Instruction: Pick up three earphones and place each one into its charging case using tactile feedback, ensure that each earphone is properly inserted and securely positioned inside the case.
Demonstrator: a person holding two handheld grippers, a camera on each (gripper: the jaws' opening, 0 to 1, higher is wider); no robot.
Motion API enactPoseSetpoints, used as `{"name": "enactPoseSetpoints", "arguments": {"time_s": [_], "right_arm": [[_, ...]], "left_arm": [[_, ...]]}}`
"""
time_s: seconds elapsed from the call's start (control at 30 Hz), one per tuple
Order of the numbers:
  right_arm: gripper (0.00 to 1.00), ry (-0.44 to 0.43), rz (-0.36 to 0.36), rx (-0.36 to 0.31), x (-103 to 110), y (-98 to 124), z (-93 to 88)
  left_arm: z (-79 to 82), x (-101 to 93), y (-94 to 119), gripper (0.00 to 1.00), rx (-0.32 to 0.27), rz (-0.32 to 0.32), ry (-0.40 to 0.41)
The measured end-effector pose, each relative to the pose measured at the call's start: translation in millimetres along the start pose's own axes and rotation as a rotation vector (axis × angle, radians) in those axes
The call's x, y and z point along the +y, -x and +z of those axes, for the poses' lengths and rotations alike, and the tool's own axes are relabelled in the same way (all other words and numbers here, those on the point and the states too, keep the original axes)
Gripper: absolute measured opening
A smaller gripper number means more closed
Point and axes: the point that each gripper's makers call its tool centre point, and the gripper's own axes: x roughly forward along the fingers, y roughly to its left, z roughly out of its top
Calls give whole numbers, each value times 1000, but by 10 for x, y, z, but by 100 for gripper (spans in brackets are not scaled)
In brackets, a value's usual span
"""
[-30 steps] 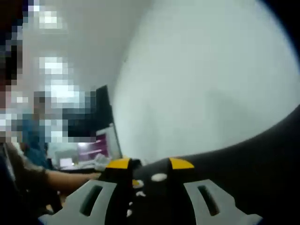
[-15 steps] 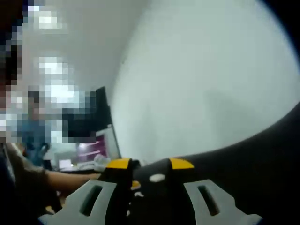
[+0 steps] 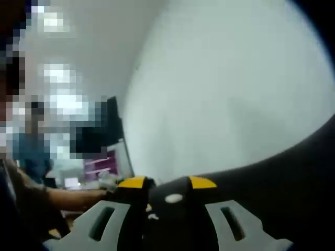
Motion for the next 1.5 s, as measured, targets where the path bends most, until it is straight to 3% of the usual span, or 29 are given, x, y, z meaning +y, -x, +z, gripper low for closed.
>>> {"name": "enactPoseSetpoints", "arguments": {"time_s": [0.03, 0.13, 0.2, 0.23, 0.3, 0.33, 0.4, 0.43, 0.57, 0.67, 0.83, 0.97, 1.13, 1.23, 1.37, 1.43, 1.5], "right_arm": [[31, 3, 3, 3, 12, -6, -8], [31, 9, 14, 13, 53, -30, -37], [31, 20, 13, 31, 58, -30, -90], [31, 27, 3, 45, 40, -22, -123], [31, 41, -9, 55, 4, -19, -138], [31, 42, -9, 56, -3, -26, -135], [31, 40, 0, 54, 5, -38, -125], [31, 41, 2, 52, 9, -41, -121], [31, 43, 10, 68, 45, -61, -180], [31, 51, 15, 80, 79, -70, -211], [31, 51, 18, 70, 66, -60, -181], [31, 51, 10, 78, 44, -53, -206], [31, 56, -4, 95, 15, -34, -245], [31, 53, -18, 94, -24, -20, -248], [31, 48, -18, 85, -28, -20, -227], [31, 51, -14, 88, -16, -26, -239], [31, 58, -18, 106, -18, -32, -291]], "left_arm": [[-22, -32, 21, 61, 0, 0, -9], [-16, 47, -111, 61, -54, 93, -28], [-108, 53, -268, 61, -6, 110, -62], [-59, 66, -310, 60, -36, 127, -153], [-161, 118, -308, 54, 31, 178, -328], [-100, 41, -320, 52, -23, 142, -307], [-143, 20, -295, 43, 14, 117, -254], [-149, 37, -284, 43, 23, 131, -262], [-167, 27, -248, 42, 10, 89, -276], [-182, -151, -164, 42, -13, -51, -356], [-244, -176, -5, 42, 9, -82, -431], [-306, -352, 81, 42, 10, -192, -484], [-357, -594, 223, 42, -11, -279, -539], [-477, -895, 433, 42, -20, -413, -529], [-669, -1474, 798, 42, -87, -686, -665], [-757, -1593, 790, 42, -54, -706, -628], [-844, -1681, 739, 42, -41, -720, -652]]}}
